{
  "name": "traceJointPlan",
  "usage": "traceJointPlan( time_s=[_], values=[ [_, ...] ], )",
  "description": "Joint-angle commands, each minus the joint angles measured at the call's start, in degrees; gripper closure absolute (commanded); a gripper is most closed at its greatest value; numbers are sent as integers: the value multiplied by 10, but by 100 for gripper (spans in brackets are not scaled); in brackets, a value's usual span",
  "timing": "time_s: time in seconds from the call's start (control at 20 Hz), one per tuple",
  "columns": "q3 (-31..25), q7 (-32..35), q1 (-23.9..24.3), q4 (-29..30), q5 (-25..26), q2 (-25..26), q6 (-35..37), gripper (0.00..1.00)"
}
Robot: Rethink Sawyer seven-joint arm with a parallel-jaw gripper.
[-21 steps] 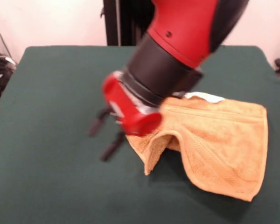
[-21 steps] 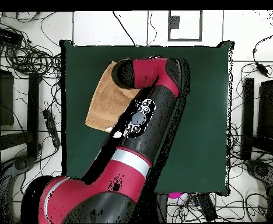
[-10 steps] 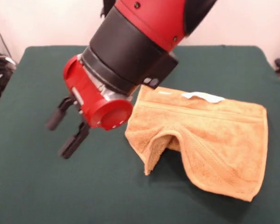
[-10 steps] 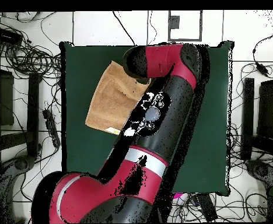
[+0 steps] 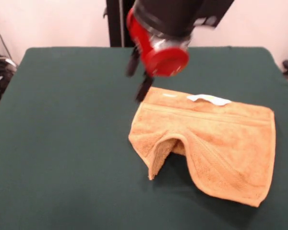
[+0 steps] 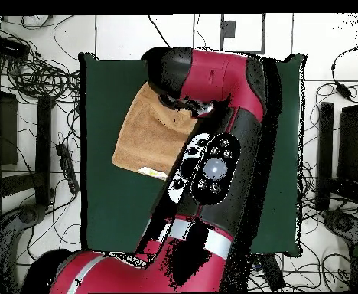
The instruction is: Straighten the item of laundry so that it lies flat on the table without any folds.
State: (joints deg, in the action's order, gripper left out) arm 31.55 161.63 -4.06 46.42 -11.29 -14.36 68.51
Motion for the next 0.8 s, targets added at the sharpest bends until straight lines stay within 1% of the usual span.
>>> traceJointPlan(
  time_s=[0.05,0.2,0.3,0.55,0.65,0.8],
  values=[
    [-128,-79,-30,119,-35,-42,99,0],
    [-144,-54,-39,137,-39,-42,74,0],
    [-156,-42,-44,153,-42,-37,37,0],
    [-171,8,-61,182,-39,-15,-109,0],
    [-174,22,-65,190,-33,-4,-157,0],
    [-175,40,-65,187,-24,21,-217,0]
  ],
)
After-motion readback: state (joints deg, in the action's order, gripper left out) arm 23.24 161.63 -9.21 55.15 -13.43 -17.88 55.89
